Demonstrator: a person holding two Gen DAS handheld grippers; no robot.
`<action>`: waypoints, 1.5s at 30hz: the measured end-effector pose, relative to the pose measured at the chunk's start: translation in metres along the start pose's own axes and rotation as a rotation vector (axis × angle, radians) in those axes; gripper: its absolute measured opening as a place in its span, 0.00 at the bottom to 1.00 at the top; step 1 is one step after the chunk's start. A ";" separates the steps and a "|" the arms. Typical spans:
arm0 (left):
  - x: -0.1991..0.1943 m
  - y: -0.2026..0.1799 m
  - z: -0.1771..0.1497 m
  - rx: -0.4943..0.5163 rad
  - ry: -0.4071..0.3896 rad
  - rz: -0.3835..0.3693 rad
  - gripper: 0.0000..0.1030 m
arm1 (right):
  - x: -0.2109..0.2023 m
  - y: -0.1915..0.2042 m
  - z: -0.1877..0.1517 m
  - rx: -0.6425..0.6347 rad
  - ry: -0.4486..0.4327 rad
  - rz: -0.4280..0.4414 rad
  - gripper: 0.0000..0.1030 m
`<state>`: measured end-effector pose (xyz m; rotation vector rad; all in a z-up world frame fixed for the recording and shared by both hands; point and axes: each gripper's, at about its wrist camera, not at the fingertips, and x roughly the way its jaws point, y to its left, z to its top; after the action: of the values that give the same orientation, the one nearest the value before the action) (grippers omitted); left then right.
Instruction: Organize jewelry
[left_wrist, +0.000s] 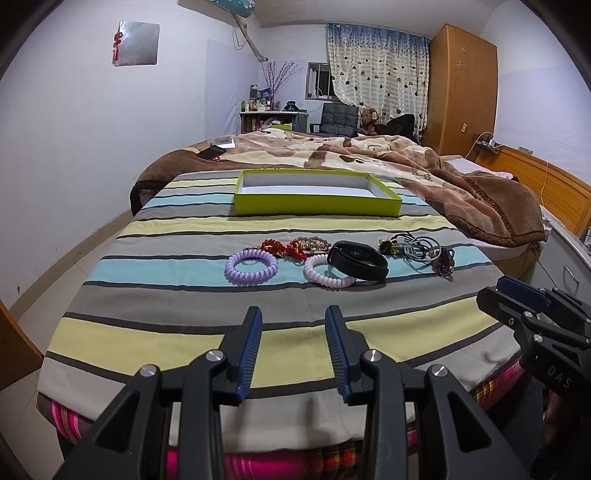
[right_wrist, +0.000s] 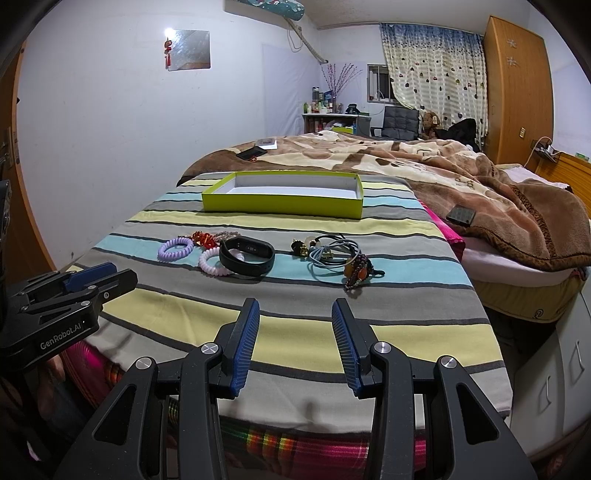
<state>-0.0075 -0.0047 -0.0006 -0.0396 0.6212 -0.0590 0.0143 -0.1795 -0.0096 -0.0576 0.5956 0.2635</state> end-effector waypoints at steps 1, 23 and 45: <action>0.000 0.000 0.000 0.002 0.000 -0.001 0.36 | 0.000 0.000 0.000 0.000 0.000 0.000 0.41; 0.009 -0.002 0.006 0.015 0.009 0.001 0.36 | 0.001 -0.001 0.000 0.000 0.000 0.001 0.41; 0.088 -0.024 0.051 -0.030 0.124 -0.131 0.36 | 0.060 -0.051 0.021 0.129 0.110 -0.030 0.41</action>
<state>0.0927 -0.0332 -0.0095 -0.1057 0.7430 -0.1797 0.0875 -0.2124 -0.0271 0.0438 0.7196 0.1935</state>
